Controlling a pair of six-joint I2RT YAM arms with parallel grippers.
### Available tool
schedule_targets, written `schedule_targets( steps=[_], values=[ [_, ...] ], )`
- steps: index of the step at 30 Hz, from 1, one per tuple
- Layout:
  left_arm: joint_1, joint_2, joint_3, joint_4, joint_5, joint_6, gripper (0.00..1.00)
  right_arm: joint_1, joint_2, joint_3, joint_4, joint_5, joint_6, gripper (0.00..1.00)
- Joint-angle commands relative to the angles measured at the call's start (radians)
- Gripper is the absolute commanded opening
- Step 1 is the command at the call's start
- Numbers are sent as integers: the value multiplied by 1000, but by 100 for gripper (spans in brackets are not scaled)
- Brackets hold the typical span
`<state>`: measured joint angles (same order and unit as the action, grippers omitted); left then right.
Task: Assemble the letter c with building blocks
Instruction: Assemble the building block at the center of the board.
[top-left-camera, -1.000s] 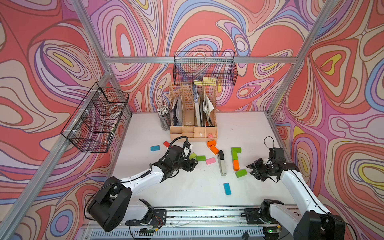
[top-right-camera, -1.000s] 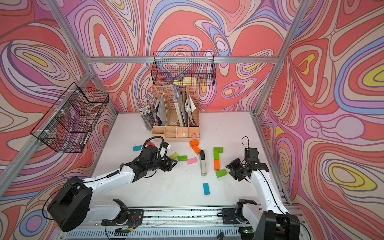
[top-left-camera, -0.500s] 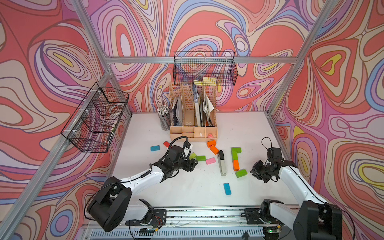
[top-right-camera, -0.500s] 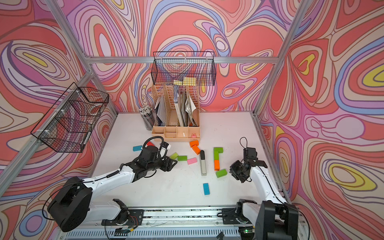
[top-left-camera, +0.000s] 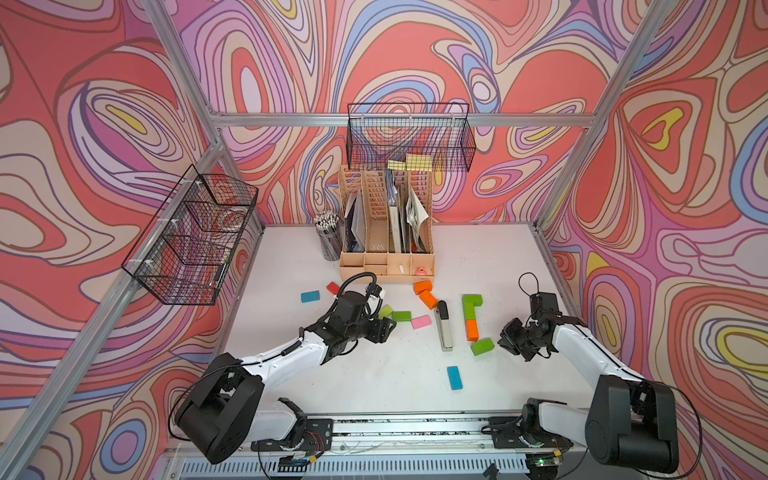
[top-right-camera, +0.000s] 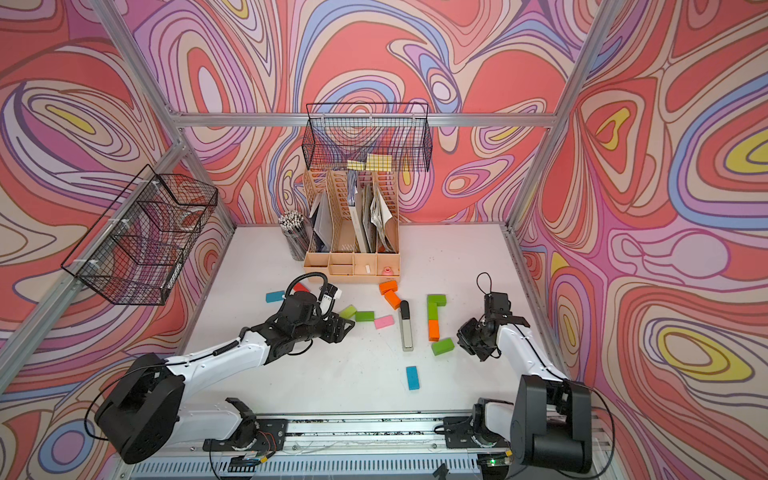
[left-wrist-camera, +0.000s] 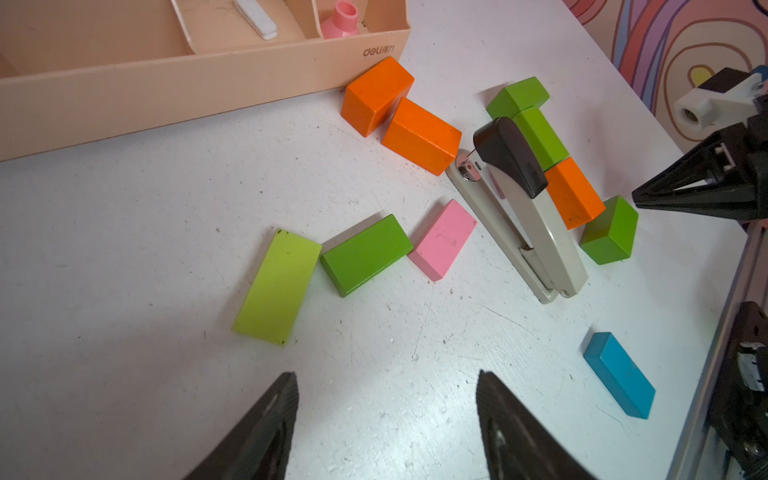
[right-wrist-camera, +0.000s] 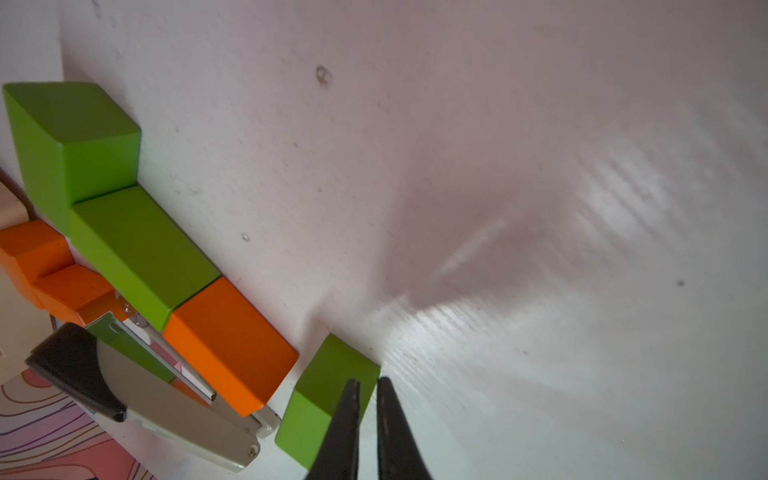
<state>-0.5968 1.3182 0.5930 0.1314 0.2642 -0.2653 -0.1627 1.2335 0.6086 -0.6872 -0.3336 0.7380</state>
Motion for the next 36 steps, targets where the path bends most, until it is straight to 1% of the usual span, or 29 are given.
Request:
schedule_targets(
  steps=[1, 4, 17, 22, 23, 27, 29, 31, 33, 36],
  values=[
    [-6, 4, 7, 15, 1, 14, 71, -5, 20, -23, 41, -41, -12, 13],
    [-5, 9, 8, 14, 0, 14, 71, -4, 28, -36, 46, -70, -8, 13],
    [-8, 10, 10, 13, -2, 15, 71, -4, -4, -54, 6, -92, -4, 14],
    [-10, 13, 11, 12, -3, 15, 71, -5, -55, -26, -50, -29, -16, 17],
    [-9, 12, 11, 11, -2, 15, 71, -5, -65, -16, -60, -19, -22, 19],
    [-11, 7, 10, 10, -7, 18, 71, -5, -96, 28, -85, -4, -47, 40],
    [-10, 4, 10, 9, -8, 20, 71, -4, -109, 44, -89, -7, -70, 46],
    [-11, 3, 9, 8, -12, 21, 71, -5, -133, 63, -99, -3, -100, 57],
    [-11, 0, 7, 11, -15, 23, 71, -3, -163, 74, -108, 1, -130, 63],
    [-11, 0, 5, 13, -13, 23, 71, 6, -205, 77, -114, -1, -157, 67]
  ],
)
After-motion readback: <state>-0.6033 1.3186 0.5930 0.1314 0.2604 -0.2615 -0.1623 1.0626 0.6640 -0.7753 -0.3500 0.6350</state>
